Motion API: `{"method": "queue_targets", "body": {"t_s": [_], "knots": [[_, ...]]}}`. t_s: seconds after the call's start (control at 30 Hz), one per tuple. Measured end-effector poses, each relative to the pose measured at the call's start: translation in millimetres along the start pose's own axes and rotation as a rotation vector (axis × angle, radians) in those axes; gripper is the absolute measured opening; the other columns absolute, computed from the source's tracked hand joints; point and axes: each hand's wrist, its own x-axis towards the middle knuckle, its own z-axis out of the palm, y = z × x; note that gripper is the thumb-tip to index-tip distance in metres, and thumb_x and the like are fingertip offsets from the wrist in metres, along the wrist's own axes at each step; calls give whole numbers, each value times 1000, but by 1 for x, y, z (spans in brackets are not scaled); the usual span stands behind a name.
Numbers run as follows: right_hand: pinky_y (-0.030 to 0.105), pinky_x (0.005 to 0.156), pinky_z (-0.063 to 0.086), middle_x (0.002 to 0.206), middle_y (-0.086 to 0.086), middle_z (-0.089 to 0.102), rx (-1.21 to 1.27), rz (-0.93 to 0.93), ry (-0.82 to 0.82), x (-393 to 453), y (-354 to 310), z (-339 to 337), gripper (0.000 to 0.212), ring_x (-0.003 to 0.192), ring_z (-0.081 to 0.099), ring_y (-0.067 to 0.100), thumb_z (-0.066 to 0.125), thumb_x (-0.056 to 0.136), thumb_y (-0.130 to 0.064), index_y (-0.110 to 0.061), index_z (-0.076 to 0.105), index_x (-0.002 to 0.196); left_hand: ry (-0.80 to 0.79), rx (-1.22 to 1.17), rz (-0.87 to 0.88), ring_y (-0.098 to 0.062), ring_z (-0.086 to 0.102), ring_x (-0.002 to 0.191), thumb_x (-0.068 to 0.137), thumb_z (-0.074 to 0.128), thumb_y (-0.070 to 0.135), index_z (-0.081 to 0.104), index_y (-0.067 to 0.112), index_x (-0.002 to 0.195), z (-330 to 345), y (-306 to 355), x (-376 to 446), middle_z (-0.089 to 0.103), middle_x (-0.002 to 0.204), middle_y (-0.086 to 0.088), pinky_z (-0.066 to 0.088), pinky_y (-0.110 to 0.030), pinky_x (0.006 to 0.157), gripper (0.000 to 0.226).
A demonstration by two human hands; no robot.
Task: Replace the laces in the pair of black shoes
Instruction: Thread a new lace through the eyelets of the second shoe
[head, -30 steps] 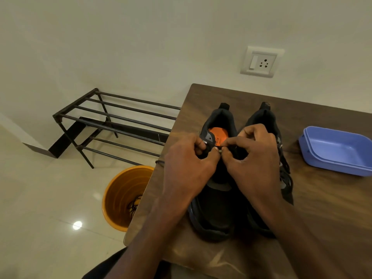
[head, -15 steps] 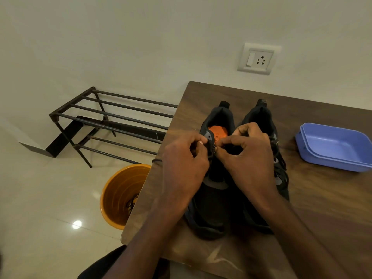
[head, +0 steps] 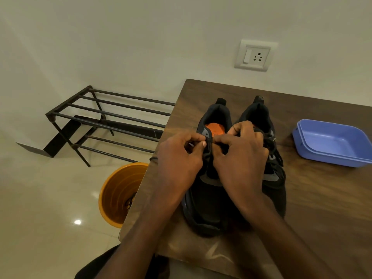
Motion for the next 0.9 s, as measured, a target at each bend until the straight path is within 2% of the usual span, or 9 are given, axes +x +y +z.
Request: {"method": "queue_targets", "body": {"t_s": [0.23,0.33,0.4,0.53,0.57,0.63,0.73,0.83,0.9], "knots": [[40,89,45,107,-9,42,149,-32,-82,2,5,0,15,102,42,15,77,89,-20,-28,76,101,-9,75,140,-5,68,89,97,70,22,73,21,106,-1,-3,2,71,99,10,62,-29,78,9],[44,90,48,108,-10,40,145,-83,-117,2,7,-6,18,101,41,15,72,88,-27,-29,74,106,-38,106,178,-7,66,90,98,66,25,68,21,105,-2,-4,4,68,100,8,61,-33,77,9],[42,88,46,110,-11,37,62,-120,-146,1,9,-11,32,102,41,14,66,88,-43,-31,69,118,-10,-44,170,-11,69,92,99,60,25,64,19,106,-5,2,8,69,101,4,62,-32,76,10],[45,100,39,121,-9,36,-80,-191,-222,3,12,-18,65,115,41,15,54,83,-71,-35,54,138,133,-724,-48,-22,71,83,109,43,9,53,5,111,-24,13,19,69,88,-6,55,-24,69,11],[46,104,37,125,-8,36,-100,-198,-242,5,13,-18,71,119,41,16,55,83,-74,-35,50,142,128,-708,-59,-22,67,79,110,42,13,51,6,112,-25,10,21,65,85,-5,54,-26,67,11],[44,103,34,129,-6,38,-122,-198,-248,6,15,-19,77,122,42,17,56,81,-77,-34,46,145,35,-369,22,-9,61,81,109,49,25,53,16,116,-20,0,20,60,91,0,51,-22,68,13],[36,90,27,125,-5,45,-164,-211,-190,5,14,-20,79,116,45,16,51,78,-77,-31,49,143,-138,73,95,-7,58,100,97,67,36,61,32,105,-8,-15,18,53,110,7,56,-25,80,11],[37,88,25,123,-6,48,-174,-217,-180,5,14,-21,78,114,46,17,60,78,-77,-31,51,141,-137,107,103,-11,58,104,96,69,26,63,32,91,-7,-15,18,55,111,5,60,-36,84,9],[37,88,23,125,-7,48,-166,-207,-196,6,14,-24,79,116,45,17,64,79,-77,-33,50,142,-64,-214,53,-14,64,101,104,57,18,62,24,97,-11,-7,18,64,110,2,60,-32,82,10]]}}
